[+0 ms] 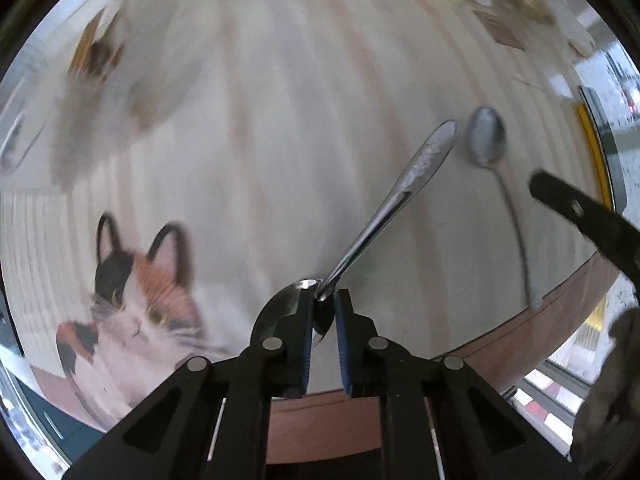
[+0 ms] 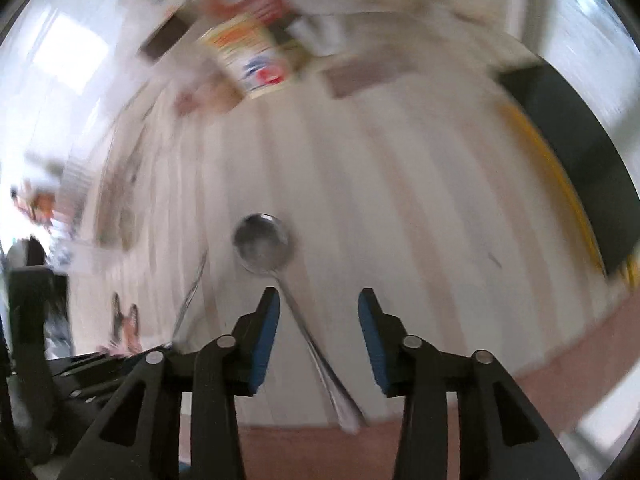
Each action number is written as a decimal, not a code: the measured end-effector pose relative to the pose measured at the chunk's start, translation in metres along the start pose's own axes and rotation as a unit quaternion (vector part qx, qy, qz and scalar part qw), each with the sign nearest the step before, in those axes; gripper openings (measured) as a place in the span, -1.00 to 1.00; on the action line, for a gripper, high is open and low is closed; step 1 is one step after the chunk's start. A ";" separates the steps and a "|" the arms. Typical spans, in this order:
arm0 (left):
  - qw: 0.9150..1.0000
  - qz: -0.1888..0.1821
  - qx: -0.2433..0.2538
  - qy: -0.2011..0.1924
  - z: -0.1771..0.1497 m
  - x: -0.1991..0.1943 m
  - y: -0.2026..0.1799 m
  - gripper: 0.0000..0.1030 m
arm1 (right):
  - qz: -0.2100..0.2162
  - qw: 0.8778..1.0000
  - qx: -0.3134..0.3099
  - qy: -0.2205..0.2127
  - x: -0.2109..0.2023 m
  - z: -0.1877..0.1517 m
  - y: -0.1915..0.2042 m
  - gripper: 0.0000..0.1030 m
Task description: Organize utensils
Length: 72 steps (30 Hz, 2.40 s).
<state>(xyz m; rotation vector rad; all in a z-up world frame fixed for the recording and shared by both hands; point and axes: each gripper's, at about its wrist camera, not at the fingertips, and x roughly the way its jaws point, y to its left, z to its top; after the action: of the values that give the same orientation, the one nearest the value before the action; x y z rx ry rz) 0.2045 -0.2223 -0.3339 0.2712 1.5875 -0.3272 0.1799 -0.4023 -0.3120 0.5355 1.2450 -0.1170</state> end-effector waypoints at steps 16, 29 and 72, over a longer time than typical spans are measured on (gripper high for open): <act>1.000 -0.018 -0.003 -0.003 -0.017 0.007 0.057 -0.75 | -0.121 0.979 -0.165 -0.010 0.041 0.012 0.079 -0.16; 0.998 -0.019 0.046 -0.030 -0.001 -0.012 0.036 -0.96 | -0.079 0.994 -0.074 -0.030 0.001 0.001 0.049 -0.16; 0.990 -0.050 0.127 -0.047 0.002 -0.033 0.099 -0.84 | -0.035 0.998 -0.013 -0.051 -0.025 0.001 0.046 -0.16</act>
<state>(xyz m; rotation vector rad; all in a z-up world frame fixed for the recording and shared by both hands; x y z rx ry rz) 0.2448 -0.1298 -0.3047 0.3658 1.4685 -0.6135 0.1894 -0.3672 -0.2738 0.4579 1.1654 -0.1848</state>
